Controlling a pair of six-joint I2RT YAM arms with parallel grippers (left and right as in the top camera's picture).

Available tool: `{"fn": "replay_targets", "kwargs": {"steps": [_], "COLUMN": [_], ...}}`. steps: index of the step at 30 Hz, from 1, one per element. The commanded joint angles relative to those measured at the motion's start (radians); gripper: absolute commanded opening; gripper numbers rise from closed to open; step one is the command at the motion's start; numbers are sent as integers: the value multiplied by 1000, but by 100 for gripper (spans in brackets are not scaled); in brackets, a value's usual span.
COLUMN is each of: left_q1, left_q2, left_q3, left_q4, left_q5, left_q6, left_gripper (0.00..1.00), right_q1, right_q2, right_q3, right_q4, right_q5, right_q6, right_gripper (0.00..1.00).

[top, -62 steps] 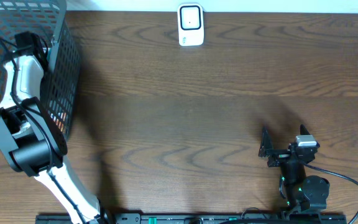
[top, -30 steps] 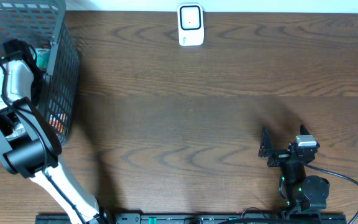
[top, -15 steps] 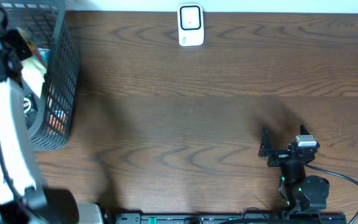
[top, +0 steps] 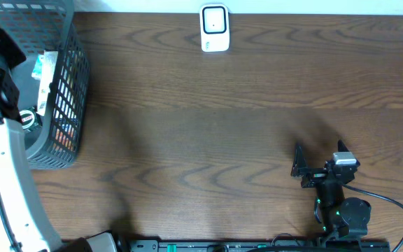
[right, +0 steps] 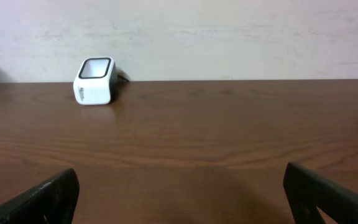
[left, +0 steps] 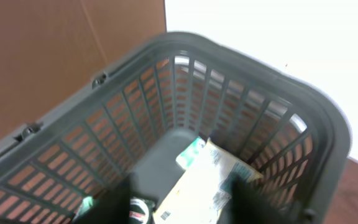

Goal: Scan the item barcode
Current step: 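Grasp the yellow-white snack bag in the basket with the left gripper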

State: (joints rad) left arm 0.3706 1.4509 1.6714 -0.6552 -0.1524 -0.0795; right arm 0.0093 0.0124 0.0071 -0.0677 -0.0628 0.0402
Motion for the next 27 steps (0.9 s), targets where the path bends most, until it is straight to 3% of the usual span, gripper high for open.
{"fn": "replay_targets", "kwargs": {"steps": [1, 6, 10, 15, 22, 27], "left_q1": [27, 95, 178, 258, 231, 202], "left_q2": [74, 182, 250, 311, 377, 445], "left_q3": [14, 14, 14, 14, 14, 14], "left_q4": [-35, -118, -144, -152, -151, -143], "left_q5": [11, 11, 50, 312, 440, 455], "left_q6": [5, 122, 126, 266, 415, 446], "left_gripper": [79, 96, 97, 97, 98, 98], "right_q1": [-16, -16, -16, -16, -16, -16], "right_q2": [-6, -6, -6, -6, -6, -6], "right_q3": [-1, -1, -1, -1, -1, -1], "right_q4": [-4, -4, -4, -4, -4, -4], "right_q5": [4, 4, 4, 4, 4, 4], "right_q6": [4, 3, 3, 4, 4, 4], "right_gripper": [99, 99, 99, 99, 99, 99]}}
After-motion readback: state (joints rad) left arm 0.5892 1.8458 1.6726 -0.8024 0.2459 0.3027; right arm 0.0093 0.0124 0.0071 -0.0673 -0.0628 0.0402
